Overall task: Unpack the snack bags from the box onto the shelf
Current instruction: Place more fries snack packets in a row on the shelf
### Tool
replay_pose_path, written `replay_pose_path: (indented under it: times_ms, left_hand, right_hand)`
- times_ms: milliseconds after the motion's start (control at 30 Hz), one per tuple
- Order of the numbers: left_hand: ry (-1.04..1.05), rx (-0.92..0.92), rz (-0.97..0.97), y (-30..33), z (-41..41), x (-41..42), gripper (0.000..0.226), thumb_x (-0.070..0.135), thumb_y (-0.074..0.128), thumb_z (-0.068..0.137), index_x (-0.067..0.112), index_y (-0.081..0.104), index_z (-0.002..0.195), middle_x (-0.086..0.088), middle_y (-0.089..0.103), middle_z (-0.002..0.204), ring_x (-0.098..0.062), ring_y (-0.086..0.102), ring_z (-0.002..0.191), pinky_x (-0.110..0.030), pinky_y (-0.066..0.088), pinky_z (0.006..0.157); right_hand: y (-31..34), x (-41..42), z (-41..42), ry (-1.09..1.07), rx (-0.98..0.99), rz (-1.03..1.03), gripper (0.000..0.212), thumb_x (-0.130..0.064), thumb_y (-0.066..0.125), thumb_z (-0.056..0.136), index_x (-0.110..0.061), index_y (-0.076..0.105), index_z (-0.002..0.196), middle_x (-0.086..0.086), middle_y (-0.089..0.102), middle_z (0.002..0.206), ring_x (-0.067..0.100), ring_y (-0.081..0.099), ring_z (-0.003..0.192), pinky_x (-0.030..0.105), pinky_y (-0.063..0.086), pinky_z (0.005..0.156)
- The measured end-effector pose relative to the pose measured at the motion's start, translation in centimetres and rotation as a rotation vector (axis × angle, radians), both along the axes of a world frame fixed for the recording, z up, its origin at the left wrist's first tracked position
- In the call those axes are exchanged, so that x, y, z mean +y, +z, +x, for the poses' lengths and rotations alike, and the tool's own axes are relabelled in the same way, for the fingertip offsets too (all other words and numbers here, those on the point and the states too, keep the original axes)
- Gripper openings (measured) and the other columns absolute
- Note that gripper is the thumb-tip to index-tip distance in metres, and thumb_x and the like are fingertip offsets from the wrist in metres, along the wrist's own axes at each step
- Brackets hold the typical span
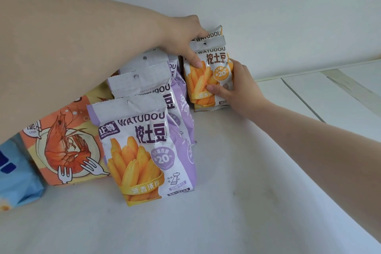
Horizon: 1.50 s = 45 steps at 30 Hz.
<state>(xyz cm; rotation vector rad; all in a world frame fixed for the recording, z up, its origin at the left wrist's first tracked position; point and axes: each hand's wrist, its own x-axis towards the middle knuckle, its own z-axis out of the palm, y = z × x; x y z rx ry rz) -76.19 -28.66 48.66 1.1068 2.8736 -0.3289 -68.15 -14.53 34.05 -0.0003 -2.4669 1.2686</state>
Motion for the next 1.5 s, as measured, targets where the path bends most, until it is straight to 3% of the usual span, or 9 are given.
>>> replay_pose_path:
  times_ms: [133,300,433,733,967,1167,1400,1500]
  left_hand:
    - [0.007,0.015,-0.019,0.0,0.1,-0.1,0.088,0.050,0.070,0.077,0.013,0.032,0.148,-0.012,0.029,0.142,-0.031,0.038,0.129,-0.041,0.035,0.108]
    - [0.011,0.068,-0.041,0.1,0.3,0.1,0.091,0.055,0.071,0.073,0.015,0.034,0.146,-0.014,0.031,0.137,-0.034,0.043,0.122,-0.044,0.039,0.103]
    - [0.043,0.107,-0.024,0.5,1.4,0.0,0.092,0.057,0.066,0.077,0.016,0.028,0.150,-0.014,0.029,0.144,-0.035,0.040,0.127,-0.044,0.037,0.106]
    - [-0.082,0.083,0.115,-0.3,9.1,1.5,0.074,0.045,0.065,0.086,0.018,0.033,0.147,-0.008,0.043,0.140,-0.029,0.044,0.126,-0.039,0.036,0.104]
    - [-0.159,0.026,0.148,-0.8,20.3,2.5,0.066,0.034,0.065,0.085,0.022,0.038,0.143,-0.005,0.045,0.135,-0.026,0.046,0.124,-0.037,0.041,0.097]
    - [-0.219,-0.017,0.193,-1.5,35.2,0.5,0.062,0.028,0.061,0.085,0.023,0.039,0.143,-0.006,0.047,0.132,-0.028,0.047,0.123,-0.034,0.035,0.098]
    - [-0.375,-0.048,0.248,-2.4,53.4,-4.5,0.054,0.014,0.056,0.085,0.017,0.043,0.137,-0.006,0.052,0.128,-0.029,0.047,0.121,-0.033,0.026,0.106]
    - [-0.388,-0.097,0.214,-4.4,59.7,-6.0,0.062,0.014,0.056,0.085,0.016,0.036,0.144,-0.006,0.049,0.136,-0.028,0.043,0.127,-0.035,0.024,0.111]
  right_hand:
    - [-0.1,-0.1,0.2,0.007,-0.003,-0.008,0.081,-0.042,0.077,0.080,-0.016,0.037,0.145,0.003,0.047,0.136,0.015,0.043,0.128,0.026,0.037,0.100]
    - [0.2,0.0,0.5,-0.030,-0.042,-0.009,0.091,-0.046,0.075,0.080,-0.014,0.027,0.151,0.006,0.041,0.146,0.020,0.040,0.135,0.036,0.035,0.110]
    - [0.6,0.5,1.6,-0.065,-0.103,0.026,0.097,-0.052,0.069,0.082,-0.012,0.018,0.155,0.008,0.031,0.154,0.024,0.036,0.140,0.041,0.032,0.114]
    - [1.8,1.9,9.4,-0.132,-0.151,0.162,0.081,-0.051,0.064,0.088,-0.016,0.027,0.151,0.004,0.039,0.151,0.022,0.038,0.138,0.034,0.036,0.103]
    - [5.1,4.2,21.7,-0.220,-0.262,0.409,0.067,-0.042,0.063,0.091,-0.020,0.035,0.147,0.001,0.045,0.144,0.022,0.039,0.133,0.043,0.045,0.097]
    - [8.0,2.9,36.4,-0.292,-0.374,0.623,0.062,-0.038,0.063,0.091,-0.021,0.038,0.145,0.000,0.050,0.139,0.022,0.042,0.129,0.033,0.041,0.087]
    - [8.8,-4.0,55.3,-0.317,-0.566,0.732,0.058,-0.037,0.060,0.090,-0.021,0.042,0.142,0.004,0.051,0.136,0.027,0.044,0.129,0.040,0.043,0.095]
    - [7.5,-6.2,62.9,-0.295,-0.716,0.736,0.062,-0.039,0.063,0.088,-0.020,0.041,0.142,0.004,0.048,0.139,0.027,0.044,0.129,0.041,0.041,0.100]
